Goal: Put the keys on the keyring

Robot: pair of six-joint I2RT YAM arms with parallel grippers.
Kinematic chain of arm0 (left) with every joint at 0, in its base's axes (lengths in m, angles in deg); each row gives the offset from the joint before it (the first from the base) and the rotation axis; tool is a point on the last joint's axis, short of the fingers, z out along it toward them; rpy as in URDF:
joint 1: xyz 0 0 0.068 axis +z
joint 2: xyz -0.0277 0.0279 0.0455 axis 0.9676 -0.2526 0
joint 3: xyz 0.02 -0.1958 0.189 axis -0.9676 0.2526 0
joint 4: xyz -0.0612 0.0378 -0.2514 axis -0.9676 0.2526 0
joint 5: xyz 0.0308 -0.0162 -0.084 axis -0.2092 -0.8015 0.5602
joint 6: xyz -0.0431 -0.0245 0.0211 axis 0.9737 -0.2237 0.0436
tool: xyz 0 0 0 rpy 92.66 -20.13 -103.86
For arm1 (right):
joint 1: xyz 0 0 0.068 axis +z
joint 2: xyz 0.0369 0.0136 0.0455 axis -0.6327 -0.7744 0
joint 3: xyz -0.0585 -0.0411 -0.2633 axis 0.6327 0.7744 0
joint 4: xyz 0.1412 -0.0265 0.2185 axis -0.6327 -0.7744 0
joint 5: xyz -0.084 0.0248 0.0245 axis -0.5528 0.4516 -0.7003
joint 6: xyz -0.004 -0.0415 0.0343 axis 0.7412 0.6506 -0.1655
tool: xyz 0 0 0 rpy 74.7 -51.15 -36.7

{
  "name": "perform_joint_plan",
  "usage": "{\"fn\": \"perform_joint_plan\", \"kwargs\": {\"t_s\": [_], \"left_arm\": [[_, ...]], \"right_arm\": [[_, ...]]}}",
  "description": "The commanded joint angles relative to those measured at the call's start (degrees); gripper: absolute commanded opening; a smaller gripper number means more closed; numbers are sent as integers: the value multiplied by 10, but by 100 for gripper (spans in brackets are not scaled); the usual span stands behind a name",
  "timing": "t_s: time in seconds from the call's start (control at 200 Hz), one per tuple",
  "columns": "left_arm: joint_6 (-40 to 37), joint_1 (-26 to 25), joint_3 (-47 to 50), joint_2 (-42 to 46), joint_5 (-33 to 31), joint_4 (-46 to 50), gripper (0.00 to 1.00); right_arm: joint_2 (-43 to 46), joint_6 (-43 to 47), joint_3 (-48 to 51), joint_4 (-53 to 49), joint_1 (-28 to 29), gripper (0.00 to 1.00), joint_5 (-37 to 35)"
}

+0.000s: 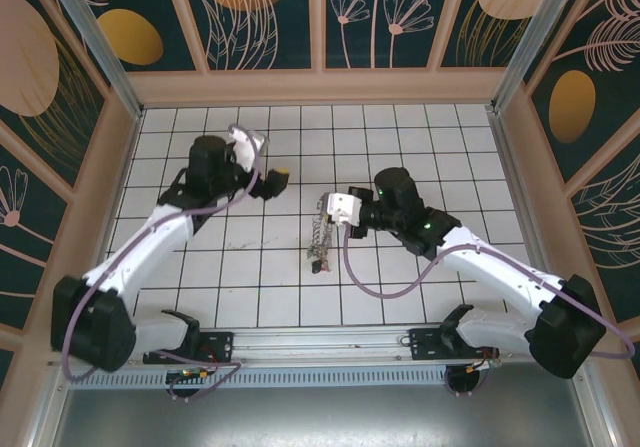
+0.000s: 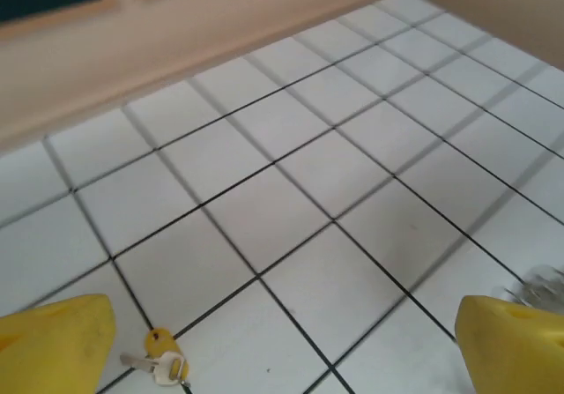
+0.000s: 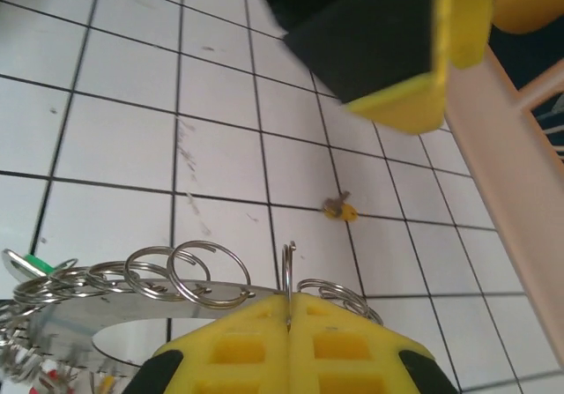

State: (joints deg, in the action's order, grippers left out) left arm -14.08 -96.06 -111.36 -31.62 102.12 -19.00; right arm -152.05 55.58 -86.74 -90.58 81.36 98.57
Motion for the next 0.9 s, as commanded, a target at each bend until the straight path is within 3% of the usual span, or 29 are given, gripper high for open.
{"fn": "perform_joint_plan", "kwargs": {"t_s": [0.0, 0.08, 0.29, 0.325, 0.375, 0.631, 0.891], "left_arm": [[150, 9, -81, -105, -135, 184, 92], [133, 15, -122, -169, -115, 266, 73], [130, 44, -182, -265, -81, 332, 70], [145, 51, -191, -273, -77, 330, 69], [181, 62, -208, -288, -73, 330, 60], [311, 67, -242, -349, -36, 306, 48], [350, 40, -244, -388, -50, 289, 49]], "right_arm": [[20, -17, 0, 28, -14, 0, -15], [25, -30, 3, 34, -24, 0, -15], [31, -66, 8, 45, -45, 0, 11], [31, -67, 8, 42, -45, 0, 12], [30, -67, 7, 39, -45, 0, 14], [25, -65, 6, 28, -46, 0, 21], [17, -68, 2, 31, -46, 0, 23]]}}
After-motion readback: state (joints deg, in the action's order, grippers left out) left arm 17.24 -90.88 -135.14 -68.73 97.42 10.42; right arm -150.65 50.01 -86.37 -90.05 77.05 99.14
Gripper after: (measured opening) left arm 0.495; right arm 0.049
